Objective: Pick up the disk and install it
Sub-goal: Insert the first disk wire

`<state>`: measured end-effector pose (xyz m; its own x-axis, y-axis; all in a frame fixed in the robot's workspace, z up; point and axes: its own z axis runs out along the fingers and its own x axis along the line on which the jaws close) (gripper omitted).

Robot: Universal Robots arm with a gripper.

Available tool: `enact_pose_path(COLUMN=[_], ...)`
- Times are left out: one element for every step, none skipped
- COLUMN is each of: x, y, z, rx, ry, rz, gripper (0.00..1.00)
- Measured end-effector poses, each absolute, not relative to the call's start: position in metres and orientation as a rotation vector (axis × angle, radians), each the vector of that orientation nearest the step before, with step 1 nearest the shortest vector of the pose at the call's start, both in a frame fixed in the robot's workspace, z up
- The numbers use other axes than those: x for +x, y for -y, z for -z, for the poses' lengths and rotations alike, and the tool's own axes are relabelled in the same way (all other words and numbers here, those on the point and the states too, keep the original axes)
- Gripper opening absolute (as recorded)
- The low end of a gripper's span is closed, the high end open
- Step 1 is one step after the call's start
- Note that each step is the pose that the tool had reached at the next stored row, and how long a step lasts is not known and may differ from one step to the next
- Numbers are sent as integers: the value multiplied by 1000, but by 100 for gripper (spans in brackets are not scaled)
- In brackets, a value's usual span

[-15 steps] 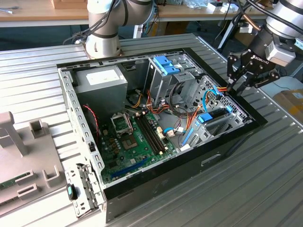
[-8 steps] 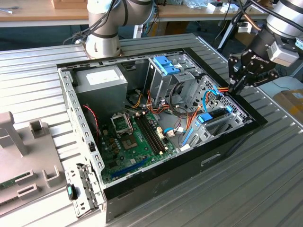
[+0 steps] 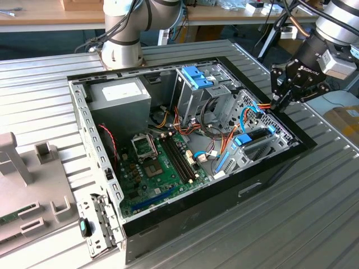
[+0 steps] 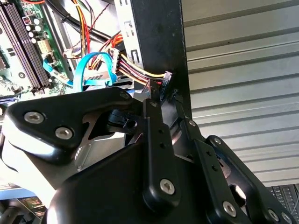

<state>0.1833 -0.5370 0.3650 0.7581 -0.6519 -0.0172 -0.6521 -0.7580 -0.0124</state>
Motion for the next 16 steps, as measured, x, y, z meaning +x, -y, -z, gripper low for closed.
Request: enact_pose_path(x=[183, 183, 183, 183, 183, 183, 183, 183, 183, 183, 183, 183, 183, 183, 183, 183], y=[537, 537, 537, 537, 537, 537, 537, 537, 537, 537, 537, 537, 537, 537, 537, 537], z=[-365, -365, -365, -365, -365, -365, -365, -365, -365, -365, -365, -365, -365, -365, -364, -364], rx=[-2929, -2929, -2929, -2929, -2929, -2929, -2929, -2929, -2929, -2929, -2929, -2929, -2929, -2929, -2929, -2929], ry=[-1086, -1086, -1086, -1086, -1086, -1086, -1086, -1086, -1086, -1086, -1086, -1086, -1086, -1086, -1086, -1086], rz=[-18, -18, -18, -18, -18, -18, -18, -18, -18, -18, -18, -18, -18, -18, -18, -18], gripper=[25, 19, 17, 17, 17, 17, 17, 17, 17, 17, 17, 17, 17, 17, 17, 17])
